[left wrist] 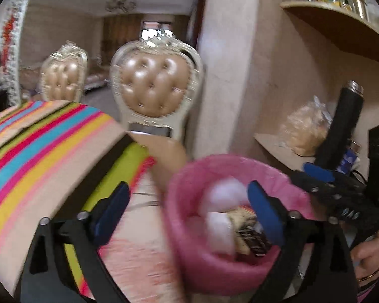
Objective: Collect trash
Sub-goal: 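Open both tools over the wastebasket to drop the foam block and cup, then move both open tools back over the table to the last items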
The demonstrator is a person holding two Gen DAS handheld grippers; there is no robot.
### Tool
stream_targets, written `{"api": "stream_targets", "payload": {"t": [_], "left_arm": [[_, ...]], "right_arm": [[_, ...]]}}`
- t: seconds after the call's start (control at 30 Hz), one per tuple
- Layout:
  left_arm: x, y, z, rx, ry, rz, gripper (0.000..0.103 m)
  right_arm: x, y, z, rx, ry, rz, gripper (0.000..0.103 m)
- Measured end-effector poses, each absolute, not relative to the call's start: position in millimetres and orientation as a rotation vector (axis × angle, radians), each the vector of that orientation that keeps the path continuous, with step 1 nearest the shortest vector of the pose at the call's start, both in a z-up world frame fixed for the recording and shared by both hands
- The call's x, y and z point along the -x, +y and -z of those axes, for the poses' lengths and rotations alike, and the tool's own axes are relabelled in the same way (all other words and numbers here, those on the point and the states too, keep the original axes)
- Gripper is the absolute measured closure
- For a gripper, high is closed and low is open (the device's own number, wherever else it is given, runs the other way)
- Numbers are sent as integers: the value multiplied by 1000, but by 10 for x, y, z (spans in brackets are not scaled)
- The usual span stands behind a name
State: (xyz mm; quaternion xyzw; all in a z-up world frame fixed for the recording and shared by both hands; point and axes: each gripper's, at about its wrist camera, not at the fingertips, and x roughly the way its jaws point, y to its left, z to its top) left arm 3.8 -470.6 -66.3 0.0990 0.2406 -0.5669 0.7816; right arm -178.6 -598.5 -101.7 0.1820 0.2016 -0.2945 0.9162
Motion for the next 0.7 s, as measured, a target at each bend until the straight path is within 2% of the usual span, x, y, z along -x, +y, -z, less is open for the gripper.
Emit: {"api": "stream_targets", "payload": {"t": [0.03, 0.27, 0.47, 0.6, 0.7], "left_arm": [[-119, -4589, 640, -204, 513, 1188, 5], [-548, -3872, 485, -206, 512, 1028, 5], [-841, -3060, 441, -248, 482, 844, 5], [-1034, -2479, 468, -265, 483, 725, 5], [-1248, -1953, 503, -284, 477, 594, 5]], "right_arm": [[1780, -5949, 994, -375, 415, 601, 30], [1462, -5596, 808, -334, 428, 511, 29], [722, -4919, 670, -254, 461, 322, 26], [207, -4401, 638, -223, 499, 195, 19], [-225, -3939, 624, -199, 535, 89, 19]]}}
